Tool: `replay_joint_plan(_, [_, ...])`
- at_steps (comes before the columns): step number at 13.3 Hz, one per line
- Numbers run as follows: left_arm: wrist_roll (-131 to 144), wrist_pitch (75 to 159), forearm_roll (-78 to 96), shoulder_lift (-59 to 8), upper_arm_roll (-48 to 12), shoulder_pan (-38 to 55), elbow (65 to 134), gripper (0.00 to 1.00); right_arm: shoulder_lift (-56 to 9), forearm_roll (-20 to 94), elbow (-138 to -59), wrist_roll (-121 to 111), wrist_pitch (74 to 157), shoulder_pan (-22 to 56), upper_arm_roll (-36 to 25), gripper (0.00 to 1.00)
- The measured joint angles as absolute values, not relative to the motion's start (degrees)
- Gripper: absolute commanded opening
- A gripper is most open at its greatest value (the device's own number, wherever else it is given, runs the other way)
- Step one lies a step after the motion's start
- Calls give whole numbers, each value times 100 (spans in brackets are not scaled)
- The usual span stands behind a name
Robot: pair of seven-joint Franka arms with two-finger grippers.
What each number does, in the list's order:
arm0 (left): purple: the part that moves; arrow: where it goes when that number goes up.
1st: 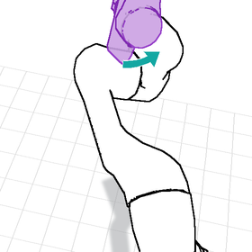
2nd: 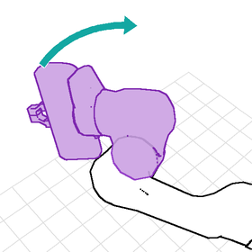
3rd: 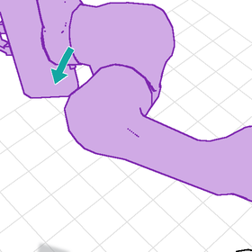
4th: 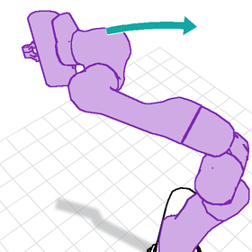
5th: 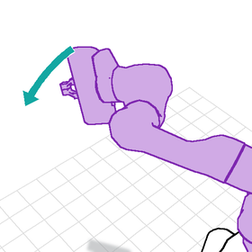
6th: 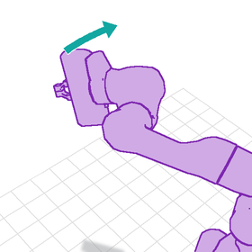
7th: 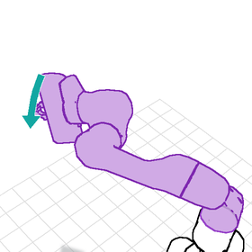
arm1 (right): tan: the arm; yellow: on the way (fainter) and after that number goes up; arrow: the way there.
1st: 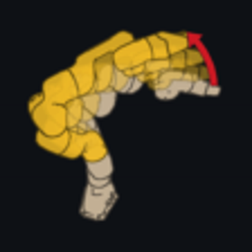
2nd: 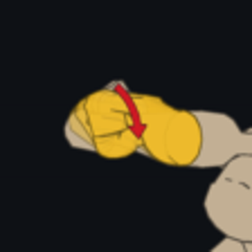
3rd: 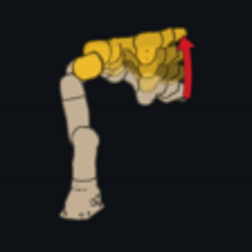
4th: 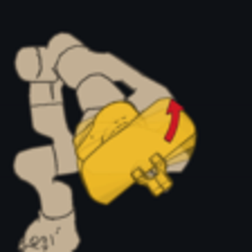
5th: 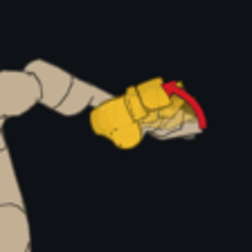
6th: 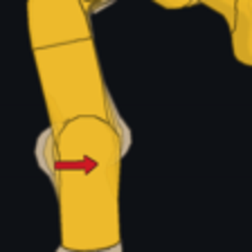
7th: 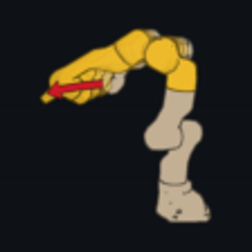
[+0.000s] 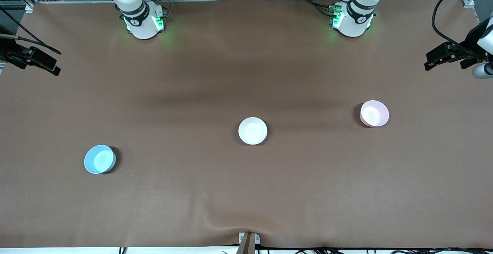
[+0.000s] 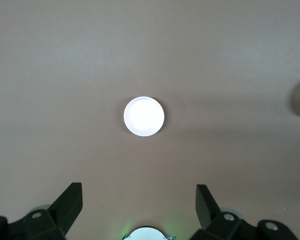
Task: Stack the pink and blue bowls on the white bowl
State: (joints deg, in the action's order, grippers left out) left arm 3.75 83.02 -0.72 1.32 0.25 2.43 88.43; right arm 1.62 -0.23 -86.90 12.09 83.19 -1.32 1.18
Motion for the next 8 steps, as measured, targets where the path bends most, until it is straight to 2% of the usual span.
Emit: replay_joint_plan(8, [374,8298,-72,125,-21,250,8846,100,162,-23,-8690,1211,8316,-132,111,100])
